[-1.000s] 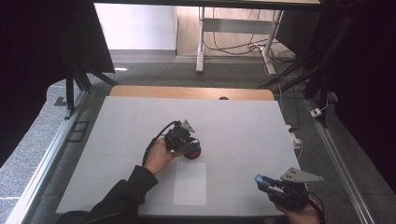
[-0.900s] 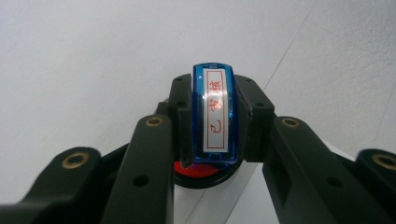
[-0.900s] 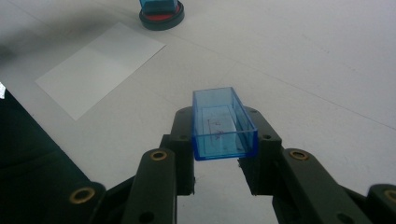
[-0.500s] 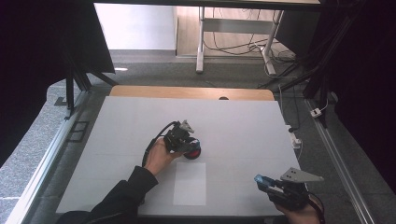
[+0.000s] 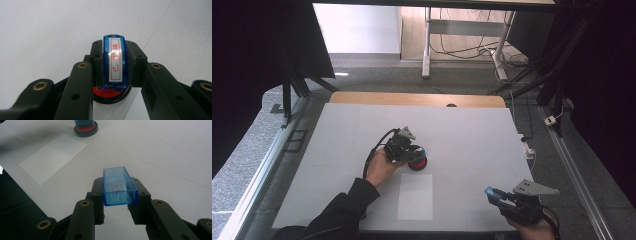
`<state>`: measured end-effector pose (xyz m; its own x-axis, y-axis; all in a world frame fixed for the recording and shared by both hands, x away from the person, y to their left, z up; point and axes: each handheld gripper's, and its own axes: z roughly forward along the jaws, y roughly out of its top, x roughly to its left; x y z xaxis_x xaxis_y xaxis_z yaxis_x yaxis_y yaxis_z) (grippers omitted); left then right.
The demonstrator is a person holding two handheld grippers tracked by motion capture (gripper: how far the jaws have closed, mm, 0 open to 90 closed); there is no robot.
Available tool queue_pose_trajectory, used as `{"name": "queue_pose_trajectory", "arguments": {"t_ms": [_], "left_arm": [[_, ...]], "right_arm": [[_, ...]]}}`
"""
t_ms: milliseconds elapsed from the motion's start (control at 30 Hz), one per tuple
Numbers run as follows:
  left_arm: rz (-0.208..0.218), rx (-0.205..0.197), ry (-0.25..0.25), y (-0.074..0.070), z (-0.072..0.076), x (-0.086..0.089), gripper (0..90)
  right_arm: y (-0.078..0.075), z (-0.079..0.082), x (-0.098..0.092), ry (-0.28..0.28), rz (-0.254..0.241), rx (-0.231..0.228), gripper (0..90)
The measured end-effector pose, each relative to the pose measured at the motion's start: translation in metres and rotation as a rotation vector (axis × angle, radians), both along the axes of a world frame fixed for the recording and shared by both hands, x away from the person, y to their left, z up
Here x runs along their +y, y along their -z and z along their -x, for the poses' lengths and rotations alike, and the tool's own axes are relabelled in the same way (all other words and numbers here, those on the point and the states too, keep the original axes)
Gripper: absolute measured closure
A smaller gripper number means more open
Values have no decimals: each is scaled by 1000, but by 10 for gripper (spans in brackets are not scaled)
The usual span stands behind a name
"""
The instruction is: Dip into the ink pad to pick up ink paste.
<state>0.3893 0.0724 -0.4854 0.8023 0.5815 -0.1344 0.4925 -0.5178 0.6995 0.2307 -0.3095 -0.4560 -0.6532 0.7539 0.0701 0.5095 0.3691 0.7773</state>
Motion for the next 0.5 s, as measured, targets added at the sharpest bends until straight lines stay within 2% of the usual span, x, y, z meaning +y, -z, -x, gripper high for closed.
{"name": "queue_pose_trajectory", "arguments": {"t_ms": [500], "left_arm": [[35, -5, -2, -17, 12, 15, 703]], "right_arm": [[0, 0, 0, -11, 1, 7, 684]]}}
